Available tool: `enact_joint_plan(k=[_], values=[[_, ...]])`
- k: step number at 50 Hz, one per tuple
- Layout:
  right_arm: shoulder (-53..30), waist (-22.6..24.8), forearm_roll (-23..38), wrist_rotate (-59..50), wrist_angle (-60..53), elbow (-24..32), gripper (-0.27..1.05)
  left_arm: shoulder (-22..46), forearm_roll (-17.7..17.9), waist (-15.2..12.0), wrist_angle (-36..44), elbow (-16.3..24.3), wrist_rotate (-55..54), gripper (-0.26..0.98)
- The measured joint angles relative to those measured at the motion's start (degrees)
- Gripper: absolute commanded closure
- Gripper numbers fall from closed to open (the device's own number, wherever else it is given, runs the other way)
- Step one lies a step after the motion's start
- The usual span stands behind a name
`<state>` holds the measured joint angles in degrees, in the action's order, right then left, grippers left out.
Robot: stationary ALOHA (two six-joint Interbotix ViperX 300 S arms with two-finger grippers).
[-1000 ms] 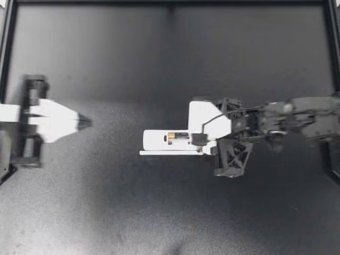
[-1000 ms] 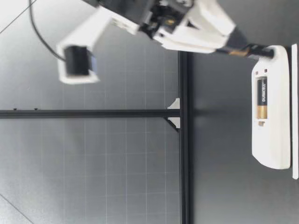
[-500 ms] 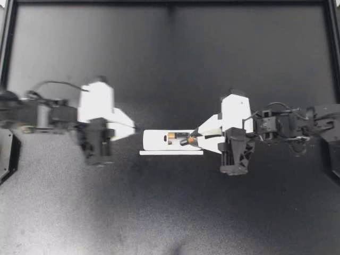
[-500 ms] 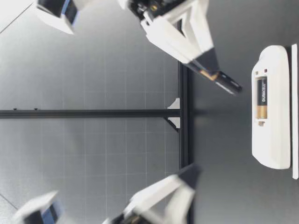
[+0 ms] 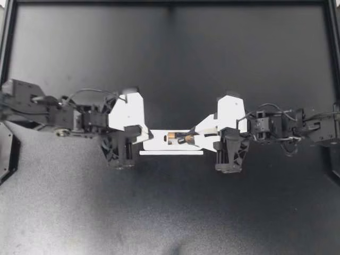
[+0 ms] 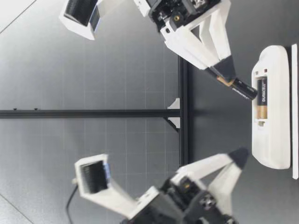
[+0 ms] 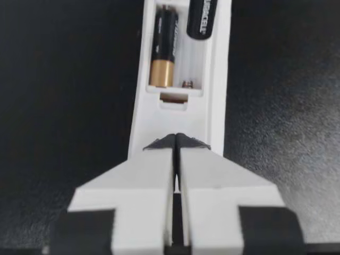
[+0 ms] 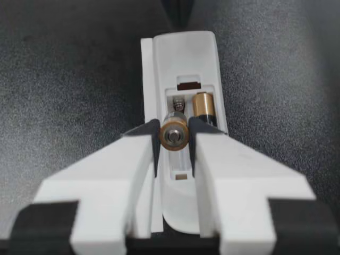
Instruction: Place the battery into the slot of the remote controller.
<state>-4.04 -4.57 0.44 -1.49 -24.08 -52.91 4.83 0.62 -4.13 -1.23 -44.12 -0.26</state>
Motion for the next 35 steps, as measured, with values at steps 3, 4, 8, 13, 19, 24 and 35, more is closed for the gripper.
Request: enact_joint_plan(k=[3, 4, 8, 13, 19, 24, 35], values=[[-0.4, 0.0, 0.0, 0.0, -0.7, -0.2, 0.68, 0.9, 0.0, 0.0, 0.4, 0.3, -0.1, 0.90], [-0.5, 0.0, 0.0, 0.0, -1.0, -0.3, 0.68, 1.1, 0.0, 0.0, 0.4, 0.4, 0.0, 0.90], [-1.1, 0.1, 0.0, 0.0, -1.8, -0.4, 0.68, 1.7, 0.0, 0.0, 0.6, 0.9, 0.0, 0.90], [-1.8, 0.0, 0.0, -0.1, -2.6, -0.5, 0.68, 2.6, 0.0, 0.0, 0.6, 1.0, 0.0, 0.90], [-2.8, -0.3, 0.0, 0.0, -3.2, -0.5, 0.68, 3.1, 0.1, 0.0, 0.7, 1.3, -0.3, 0.90], [-3.3, -0.5, 0.0, 0.0, -3.2, -0.5, 0.68, 3.1, 0.3, 0.0, 0.7, 1.4, -0.2, 0.90], [-4.0, -0.7, 0.0, 0.0, -2.9, -0.5, 0.68, 3.1, 0.4, 0.0, 0.6, 1.3, -0.2, 0.90]])
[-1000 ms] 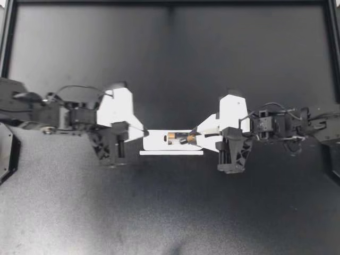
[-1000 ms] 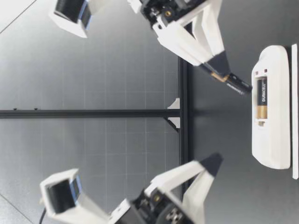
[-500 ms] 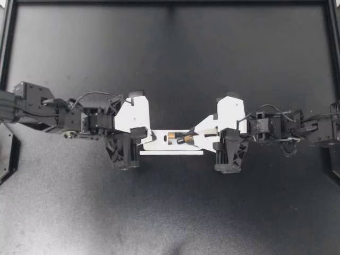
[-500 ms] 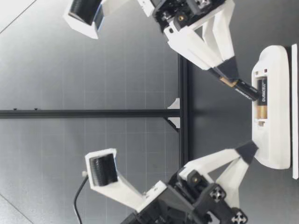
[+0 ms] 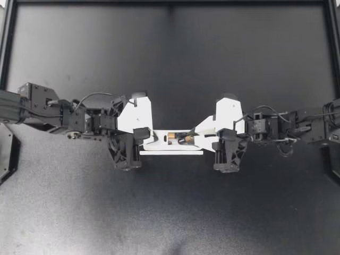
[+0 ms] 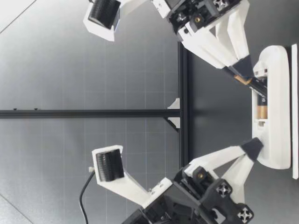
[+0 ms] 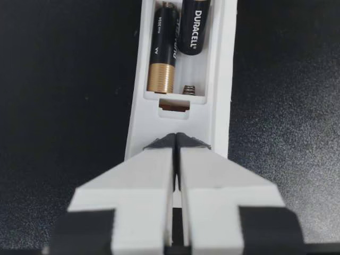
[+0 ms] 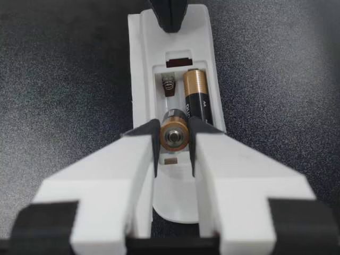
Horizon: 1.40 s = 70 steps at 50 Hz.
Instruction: Place the battery into the slot of the remote controller.
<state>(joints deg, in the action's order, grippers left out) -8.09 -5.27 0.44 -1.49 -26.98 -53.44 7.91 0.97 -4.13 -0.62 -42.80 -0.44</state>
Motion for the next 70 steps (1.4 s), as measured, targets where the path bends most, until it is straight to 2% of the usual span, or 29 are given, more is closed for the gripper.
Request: enact_joint_plan(k=[33, 39, 47, 51, 62, 70], values=[[-0.1, 0.0, 1.2, -0.1, 11.3, 4.8, 0.64, 0.0, 0.0, 0.0, 0.0, 0.1, 0.0, 0.90], [-0.1, 0.1, 1.2, -0.1, 12.6, 5.5, 0.54, 0.0, 0.0, 0.0, 0.0, 0.1, 0.0, 0.90], [-0.2, 0.1, 1.2, -0.1, 13.8, 6.3, 0.34, 0.0, 0.0, 0.0, 0.0, 0.0, 0.0, 0.90], [-0.3, 0.1, 1.3, -0.1, 14.3, 6.8, 0.28, 0.0, 0.0, 0.0, 0.0, 0.1, 0.0, 0.90], [0.2, 1.2, 1.1, -1.9, 14.2, 7.3, 0.28, 0.0, 0.0, 0.0, 0.1, -0.1, -0.1, 0.90], [3.9, 1.5, -2.2, -12.1, 11.5, 4.7, 0.33, 0.0, 0.4, 0.0, 0.1, -0.2, -0.2, 0.90]])
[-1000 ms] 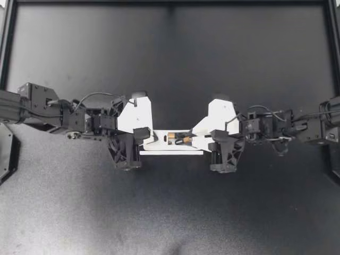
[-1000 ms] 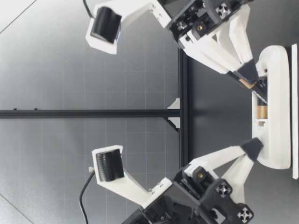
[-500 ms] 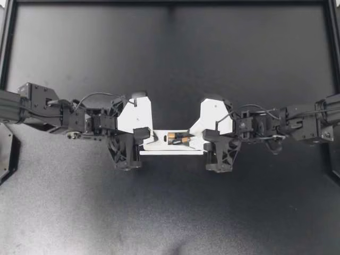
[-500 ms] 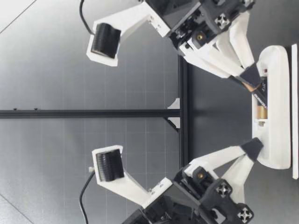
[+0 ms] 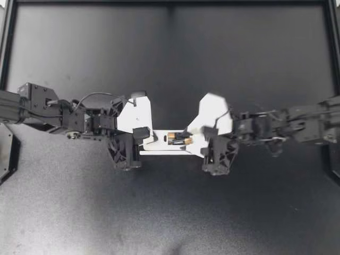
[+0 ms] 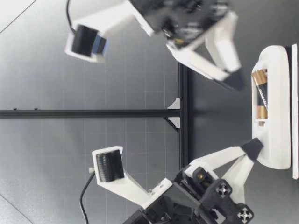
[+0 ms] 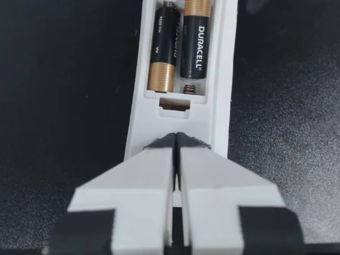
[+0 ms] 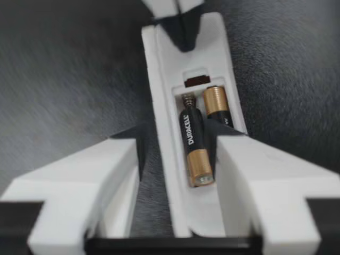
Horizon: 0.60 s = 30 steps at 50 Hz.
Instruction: Place the battery into the slot of the remote controller.
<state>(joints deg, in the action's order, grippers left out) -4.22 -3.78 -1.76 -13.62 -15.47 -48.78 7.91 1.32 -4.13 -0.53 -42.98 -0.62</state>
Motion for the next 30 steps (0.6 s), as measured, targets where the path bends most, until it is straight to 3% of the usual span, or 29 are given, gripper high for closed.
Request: enact_joint_plan(k=[10, 17, 30], values=[[4.3, 0.0, -0.7, -23.7, -8.2, -5.9, 0.50, 0.0, 0.2, 0.0, 0.0, 0.0, 0.0, 0.90], [4.6, 0.0, -0.9, -38.5, -10.5, -6.7, 0.58, 0.1, 0.2, 0.0, 0.0, 0.0, 0.0, 0.90], [4.4, 0.0, -2.6, -49.0, -6.1, -6.7, 0.72, 0.0, 0.8, 0.0, 0.0, 0.1, -0.1, 0.90]])
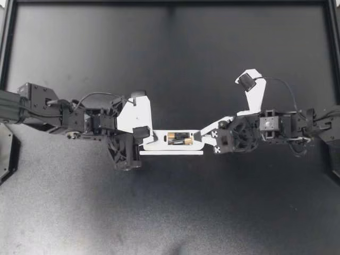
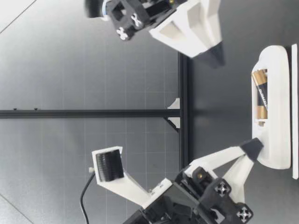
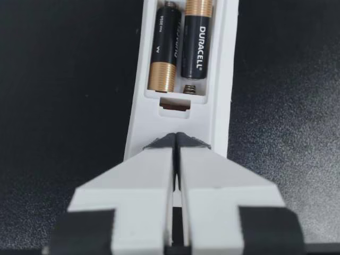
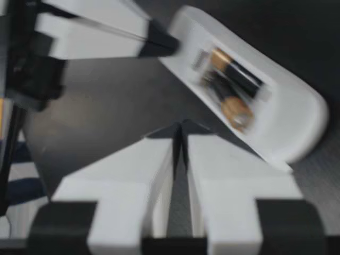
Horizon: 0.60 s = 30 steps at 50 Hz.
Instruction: Place the battery into the slot of the remote controller.
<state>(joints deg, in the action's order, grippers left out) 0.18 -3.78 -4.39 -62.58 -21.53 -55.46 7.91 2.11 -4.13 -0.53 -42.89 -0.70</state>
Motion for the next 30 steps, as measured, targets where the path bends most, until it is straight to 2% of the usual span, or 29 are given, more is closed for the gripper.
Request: enact_joint_plan(k=[12, 30], values=[[-1.1, 0.0, -0.4, -1.5, 4.6, 0.9, 0.88, 0.1, 0.0, 0.0, 0.0, -0.1, 0.0, 0.90], [-5.1, -0.3, -0.4, -1.3, 4.8, 3.3, 0.89, 0.4, 0.0, 0.0, 0.1, 0.0, 0.0, 0.90]])
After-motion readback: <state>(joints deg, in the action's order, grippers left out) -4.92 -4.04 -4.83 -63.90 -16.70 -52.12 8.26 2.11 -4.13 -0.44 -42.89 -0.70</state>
